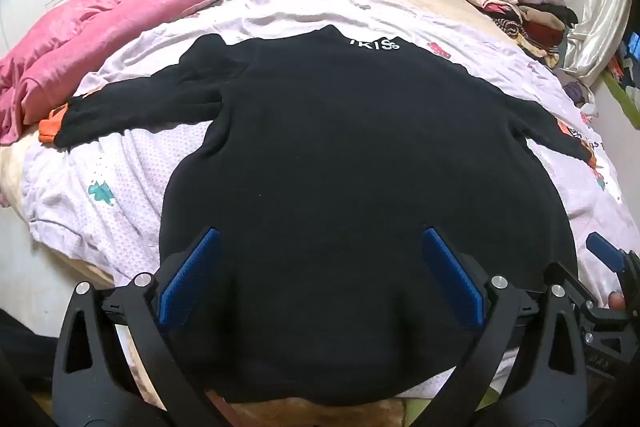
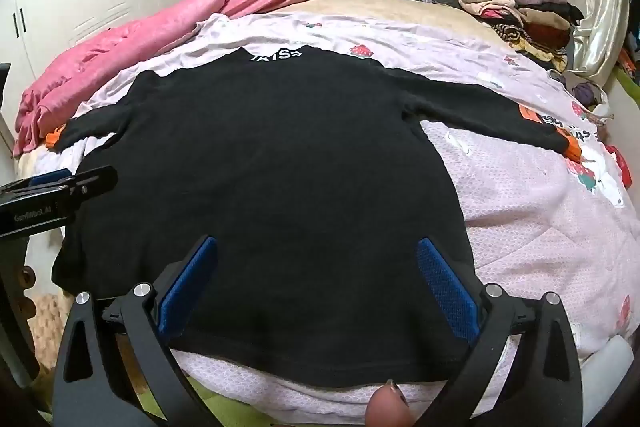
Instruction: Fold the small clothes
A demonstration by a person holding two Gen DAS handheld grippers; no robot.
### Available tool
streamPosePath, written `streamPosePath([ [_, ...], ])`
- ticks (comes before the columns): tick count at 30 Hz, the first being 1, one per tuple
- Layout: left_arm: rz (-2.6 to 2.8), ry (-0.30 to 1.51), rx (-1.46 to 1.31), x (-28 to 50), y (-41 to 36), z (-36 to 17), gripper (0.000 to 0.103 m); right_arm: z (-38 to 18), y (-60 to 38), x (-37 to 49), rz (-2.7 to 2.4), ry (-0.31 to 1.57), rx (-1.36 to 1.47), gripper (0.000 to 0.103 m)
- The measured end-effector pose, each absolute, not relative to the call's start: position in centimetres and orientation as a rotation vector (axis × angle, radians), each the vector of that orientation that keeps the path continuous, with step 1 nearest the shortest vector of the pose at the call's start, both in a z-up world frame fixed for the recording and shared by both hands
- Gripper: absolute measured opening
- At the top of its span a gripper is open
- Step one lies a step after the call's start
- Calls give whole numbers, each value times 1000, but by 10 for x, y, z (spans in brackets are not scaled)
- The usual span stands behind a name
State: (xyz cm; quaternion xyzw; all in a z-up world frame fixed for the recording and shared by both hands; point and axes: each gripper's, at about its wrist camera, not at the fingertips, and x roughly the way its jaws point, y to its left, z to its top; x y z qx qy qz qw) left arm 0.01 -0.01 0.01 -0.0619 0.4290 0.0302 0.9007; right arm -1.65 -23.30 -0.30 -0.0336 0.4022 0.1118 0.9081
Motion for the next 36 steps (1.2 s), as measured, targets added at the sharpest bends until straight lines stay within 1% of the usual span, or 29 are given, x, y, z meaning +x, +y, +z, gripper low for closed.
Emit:
streamPosePath([
  [36,56,874,-131,-2,-1,4,94,0,-239,-18,208,798,-49,99],
])
